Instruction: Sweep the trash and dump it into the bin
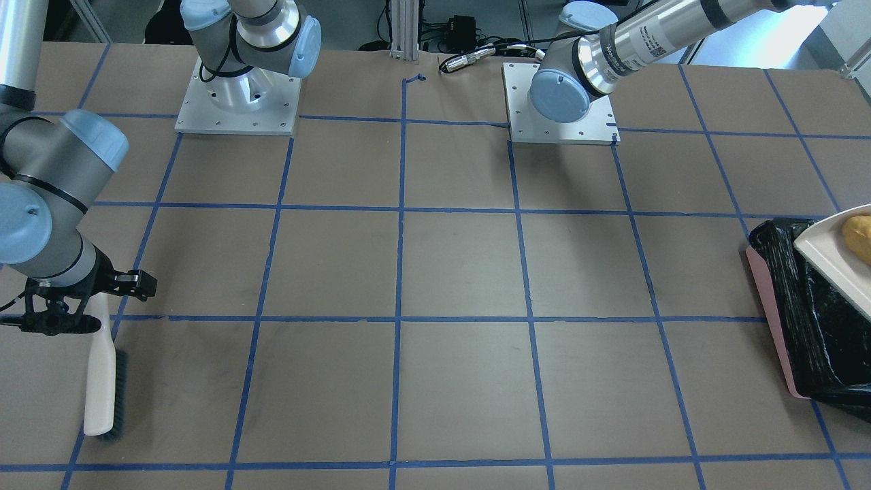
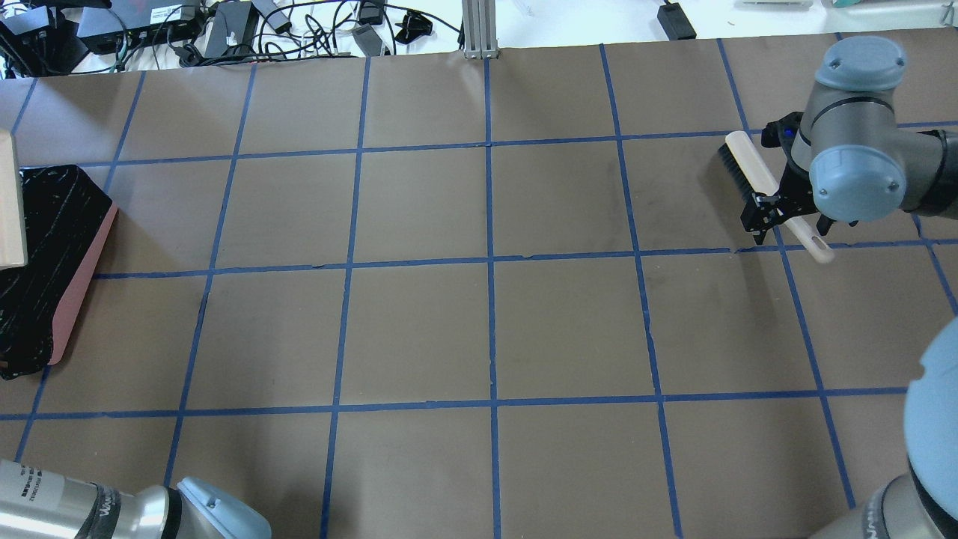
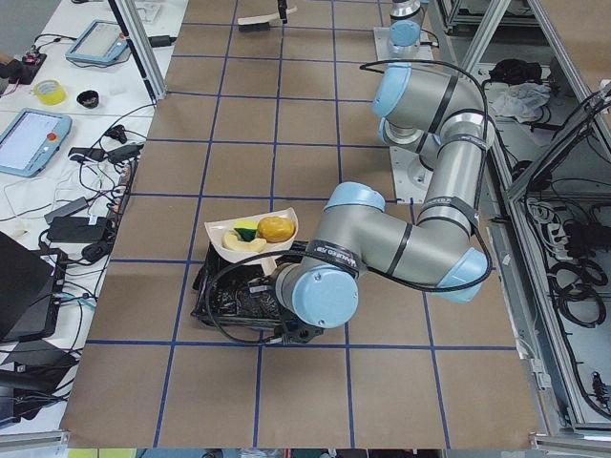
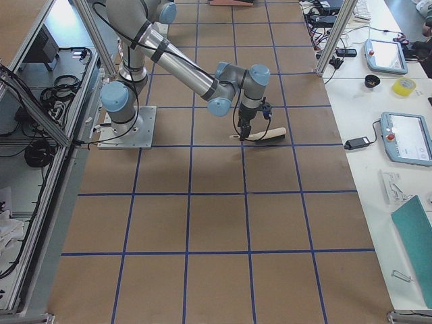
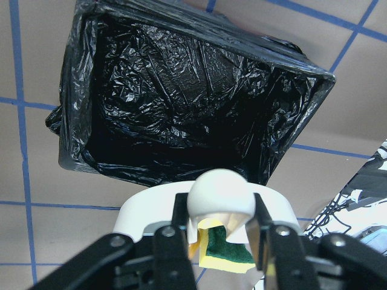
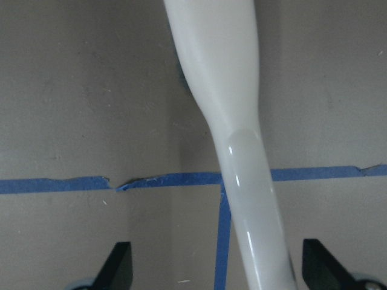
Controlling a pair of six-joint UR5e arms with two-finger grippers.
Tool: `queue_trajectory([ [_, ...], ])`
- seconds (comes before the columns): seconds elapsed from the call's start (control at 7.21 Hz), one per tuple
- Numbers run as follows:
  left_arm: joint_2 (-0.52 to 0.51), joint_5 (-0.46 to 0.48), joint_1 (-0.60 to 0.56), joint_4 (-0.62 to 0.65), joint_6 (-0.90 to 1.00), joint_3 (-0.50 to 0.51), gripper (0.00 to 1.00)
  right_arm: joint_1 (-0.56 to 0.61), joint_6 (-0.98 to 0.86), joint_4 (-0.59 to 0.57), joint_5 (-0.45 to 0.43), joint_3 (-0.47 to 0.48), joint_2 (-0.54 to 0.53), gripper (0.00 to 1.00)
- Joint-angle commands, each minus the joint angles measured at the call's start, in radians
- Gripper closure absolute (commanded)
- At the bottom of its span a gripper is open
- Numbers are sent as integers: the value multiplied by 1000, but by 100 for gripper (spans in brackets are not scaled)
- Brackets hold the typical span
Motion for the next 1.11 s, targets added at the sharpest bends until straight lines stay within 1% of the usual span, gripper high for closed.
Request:
queue_trajectory([
  [0.0,-41,-18,37,2,7,51,100,0,0,3,1,0,-1,1],
  [0.14,-44,-19,54,17,7,58,100,0,1,3,1,0,-2,0],
  [0.42,-55,-7,62,107,9,64,100,0,1,5,-1,-11,-13,0],
  [0.69,-54,-4,68,216,7,64,100,2,0,8,2,-15,-72,0],
  [0.83,-40,10,66,277,9,47,100,3,-3,17,4,-18,-108,0],
  [0.97,-18,14,47,326,7,7,100,5,-2,26,37,-18,-144,0],
])
